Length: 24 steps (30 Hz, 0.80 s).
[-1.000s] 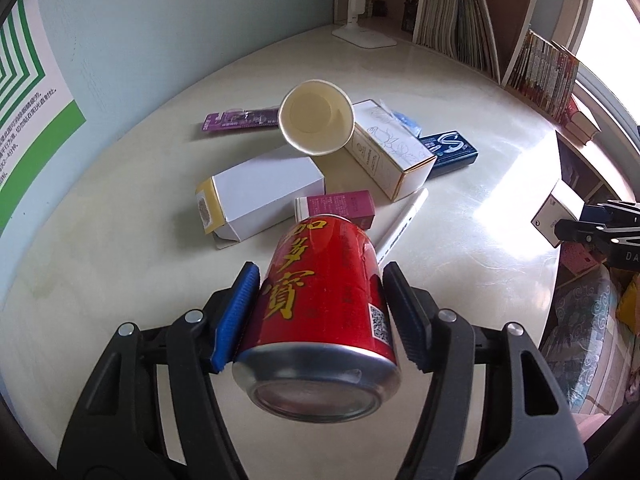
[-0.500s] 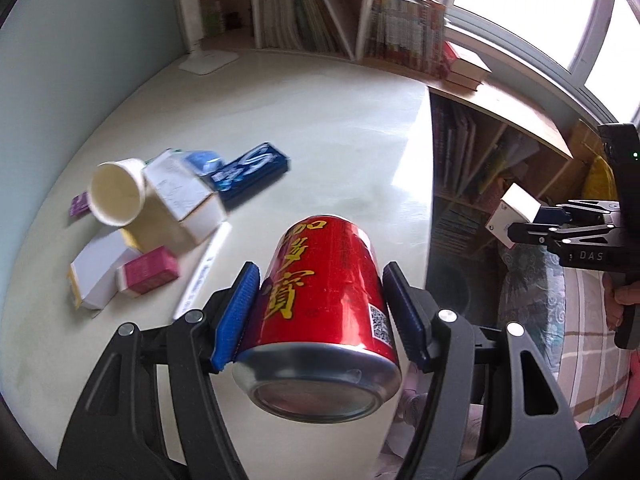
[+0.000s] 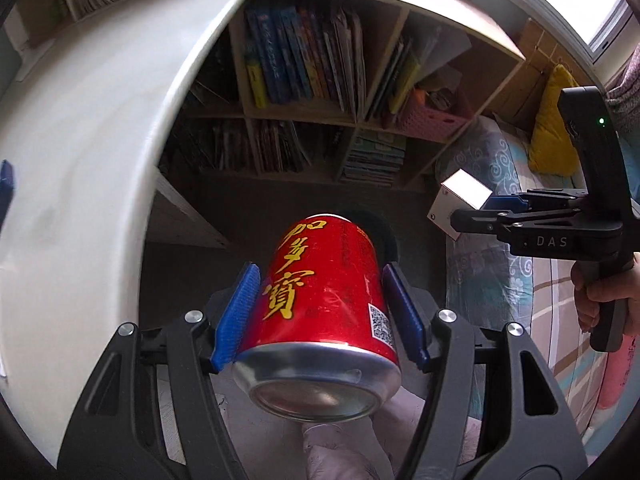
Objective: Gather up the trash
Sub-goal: 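Carry the red can and small white box over the teal wastebasket with both tools, then open both tools to drop the can and box into the wastebasket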
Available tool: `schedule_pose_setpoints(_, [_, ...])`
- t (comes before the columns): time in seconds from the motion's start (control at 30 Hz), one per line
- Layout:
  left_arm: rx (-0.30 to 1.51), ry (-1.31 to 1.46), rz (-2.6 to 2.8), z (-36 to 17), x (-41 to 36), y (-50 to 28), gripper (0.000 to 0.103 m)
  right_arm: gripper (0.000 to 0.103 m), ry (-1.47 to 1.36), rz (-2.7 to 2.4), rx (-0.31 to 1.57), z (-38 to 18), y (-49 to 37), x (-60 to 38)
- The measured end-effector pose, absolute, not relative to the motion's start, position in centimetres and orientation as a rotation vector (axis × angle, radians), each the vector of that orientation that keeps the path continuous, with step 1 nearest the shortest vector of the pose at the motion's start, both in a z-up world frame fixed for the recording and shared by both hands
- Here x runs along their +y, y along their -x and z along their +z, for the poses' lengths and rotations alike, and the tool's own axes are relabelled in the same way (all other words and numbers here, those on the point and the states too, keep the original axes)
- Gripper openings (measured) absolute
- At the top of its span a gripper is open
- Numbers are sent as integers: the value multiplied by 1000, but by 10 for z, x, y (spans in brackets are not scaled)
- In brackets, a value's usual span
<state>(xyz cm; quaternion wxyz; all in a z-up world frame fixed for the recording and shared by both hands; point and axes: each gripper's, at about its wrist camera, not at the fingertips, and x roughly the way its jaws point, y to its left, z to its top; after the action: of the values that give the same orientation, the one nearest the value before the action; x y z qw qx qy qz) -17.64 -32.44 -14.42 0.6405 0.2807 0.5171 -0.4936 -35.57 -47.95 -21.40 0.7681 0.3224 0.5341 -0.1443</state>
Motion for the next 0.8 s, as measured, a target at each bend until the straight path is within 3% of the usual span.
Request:
schedule_pose_setpoints(0.27, [1320,-725,-1142,-266,-400,204,62,48,-858,-319,1205,-328,371,-539])
schedule_pose_setpoints(0.47, [1410,-759,-1143,-325,-435,212,63,52,-974,-321,1201,-384,377,-567])
schedule_pose_setpoints(0.5, [1425,-775,-1136,-333,-438,214,66,57,-1000,-329,1194,-390,380,-571])
schedule_pose_setpoints(0.53, [1452,-803,-1124,-342,-442,216,81,68,-1016,-339,1181,-395,383,-576])
schedule_pose_setpoints(0.57, [1470,-831,-1116,-350,-448,220,93,68,-1026,-350,1173,-397,386,-579])
schedule_pose_setpoints(0.8, [1428,-914,-1124,-359,-459,233,95,68,-1063,-378,1137,-400,409,-595])
